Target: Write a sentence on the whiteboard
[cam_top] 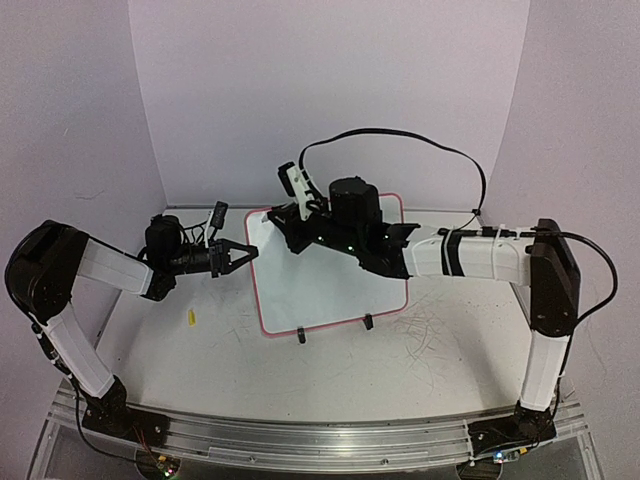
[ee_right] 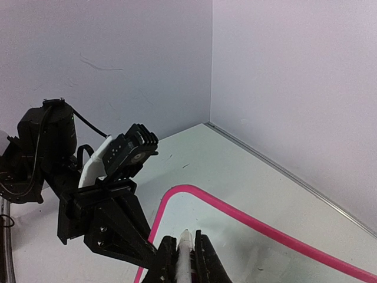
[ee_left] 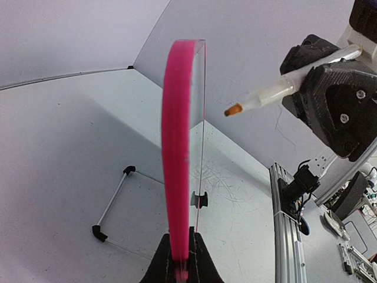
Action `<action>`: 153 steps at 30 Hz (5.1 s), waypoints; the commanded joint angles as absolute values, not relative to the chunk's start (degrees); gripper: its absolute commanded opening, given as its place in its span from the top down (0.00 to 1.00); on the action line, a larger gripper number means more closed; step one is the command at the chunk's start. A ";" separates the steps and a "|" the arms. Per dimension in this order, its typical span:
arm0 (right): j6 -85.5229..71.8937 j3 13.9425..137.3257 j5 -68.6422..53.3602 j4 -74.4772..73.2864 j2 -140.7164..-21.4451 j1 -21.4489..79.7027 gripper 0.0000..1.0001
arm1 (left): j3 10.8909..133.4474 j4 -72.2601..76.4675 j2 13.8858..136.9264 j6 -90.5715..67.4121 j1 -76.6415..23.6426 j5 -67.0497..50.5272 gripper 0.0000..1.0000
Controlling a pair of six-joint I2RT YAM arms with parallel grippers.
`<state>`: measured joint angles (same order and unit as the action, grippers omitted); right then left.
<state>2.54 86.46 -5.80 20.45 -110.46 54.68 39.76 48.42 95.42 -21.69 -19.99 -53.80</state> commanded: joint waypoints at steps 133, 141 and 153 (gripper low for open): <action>-2.91 89.19 -7.02 22.59 -114.78 54.66 1.00 | 42.24 43.62 93.89 -14.85 -20.22 -50.75 1.00; -3.08 88.37 -4.78 22.50 -114.29 54.48 1.00 | 42.17 43.55 93.84 -14.77 -20.21 -50.73 1.00; -2.66 84.29 -0.81 22.75 -110.94 54.12 1.00 | 42.18 43.41 93.82 -14.68 -20.21 -50.76 1.00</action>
<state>-2.85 85.79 -4.98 21.99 -113.92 54.85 40.86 44.38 94.76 -19.49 -19.99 -53.21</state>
